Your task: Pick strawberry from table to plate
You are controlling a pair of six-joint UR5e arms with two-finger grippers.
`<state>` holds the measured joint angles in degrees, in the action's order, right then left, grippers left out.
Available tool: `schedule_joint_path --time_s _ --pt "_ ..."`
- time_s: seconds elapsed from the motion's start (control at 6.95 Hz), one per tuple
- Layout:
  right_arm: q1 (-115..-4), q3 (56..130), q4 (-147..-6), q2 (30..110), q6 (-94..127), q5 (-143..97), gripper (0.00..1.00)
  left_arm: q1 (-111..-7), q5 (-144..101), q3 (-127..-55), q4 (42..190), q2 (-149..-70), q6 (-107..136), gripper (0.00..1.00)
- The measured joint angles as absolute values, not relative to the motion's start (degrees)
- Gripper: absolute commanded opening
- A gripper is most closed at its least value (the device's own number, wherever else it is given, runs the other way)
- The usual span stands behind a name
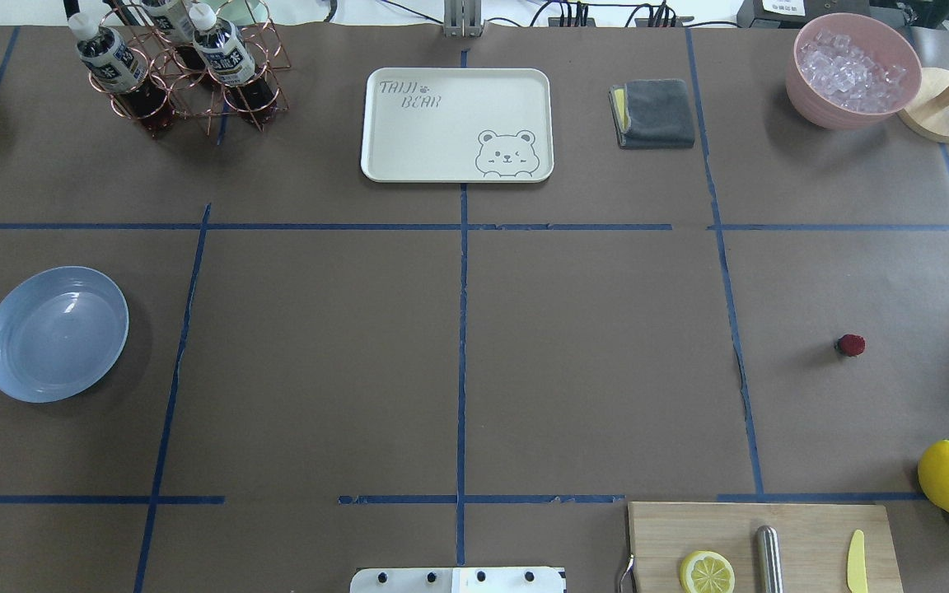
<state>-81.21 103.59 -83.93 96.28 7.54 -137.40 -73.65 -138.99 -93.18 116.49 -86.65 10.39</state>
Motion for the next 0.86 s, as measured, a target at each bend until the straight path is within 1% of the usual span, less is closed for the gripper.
schedule_joint_path --time_s 0.29,0.86 --pt "-80.7 103.2 -82.6 96.8 7.8 -137.7 1.0 -68.5 -137.7 -89.1 122.7 -87.5 15.9 1.0" --pt "-78.1 102.5 -82.3 96.9 7.9 -137.5 1.0 -63.9 -133.5 -83.3 124.6 -91.4 22.4 0.98"
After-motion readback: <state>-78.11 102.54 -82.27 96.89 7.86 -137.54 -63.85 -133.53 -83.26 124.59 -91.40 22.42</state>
